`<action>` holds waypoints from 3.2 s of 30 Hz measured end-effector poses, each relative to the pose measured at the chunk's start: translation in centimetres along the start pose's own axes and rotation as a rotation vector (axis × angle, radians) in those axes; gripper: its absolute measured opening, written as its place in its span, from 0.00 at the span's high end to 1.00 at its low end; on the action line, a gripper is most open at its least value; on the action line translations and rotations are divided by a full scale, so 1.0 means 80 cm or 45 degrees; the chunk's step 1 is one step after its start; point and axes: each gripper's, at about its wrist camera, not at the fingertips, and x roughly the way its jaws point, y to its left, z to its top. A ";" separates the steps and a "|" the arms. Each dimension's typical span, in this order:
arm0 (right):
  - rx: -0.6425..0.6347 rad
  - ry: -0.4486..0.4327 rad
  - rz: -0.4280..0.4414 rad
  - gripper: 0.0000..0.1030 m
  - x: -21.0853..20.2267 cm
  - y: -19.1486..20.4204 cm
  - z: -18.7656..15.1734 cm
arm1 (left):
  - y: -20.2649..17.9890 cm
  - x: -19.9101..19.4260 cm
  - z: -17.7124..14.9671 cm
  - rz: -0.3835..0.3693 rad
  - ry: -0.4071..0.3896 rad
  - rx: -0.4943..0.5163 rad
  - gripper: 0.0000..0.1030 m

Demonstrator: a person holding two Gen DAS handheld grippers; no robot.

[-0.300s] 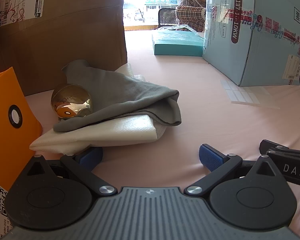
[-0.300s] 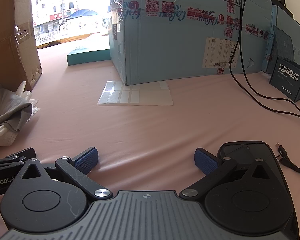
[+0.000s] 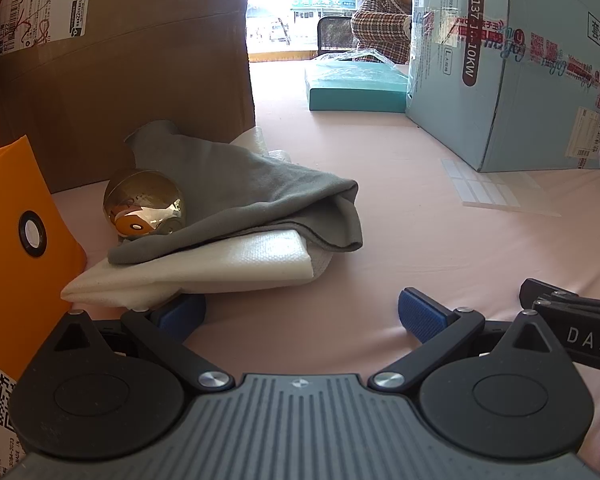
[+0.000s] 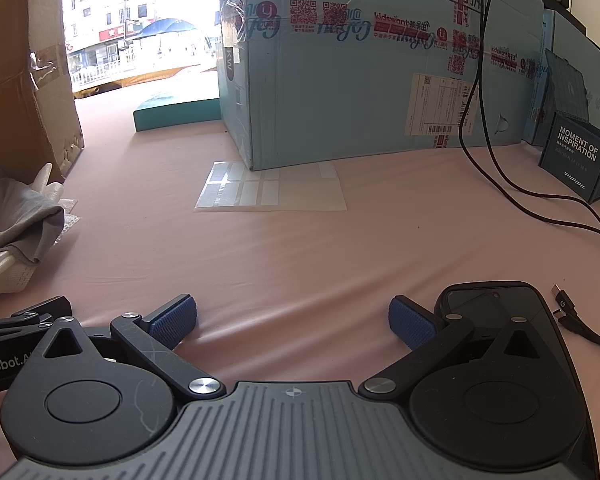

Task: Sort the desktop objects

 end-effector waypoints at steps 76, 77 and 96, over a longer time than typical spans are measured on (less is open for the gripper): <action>-0.806 0.314 1.130 0.45 0.000 0.270 0.197 | 0.062 0.023 0.058 0.185 -0.167 -0.105 0.08; -0.811 0.347 1.150 0.45 0.007 0.275 0.195 | 0.061 0.023 0.058 0.194 -0.162 -0.099 0.08; -1.021 0.566 1.171 0.45 0.057 0.362 0.160 | 0.081 0.041 0.051 0.338 -0.011 -0.271 0.18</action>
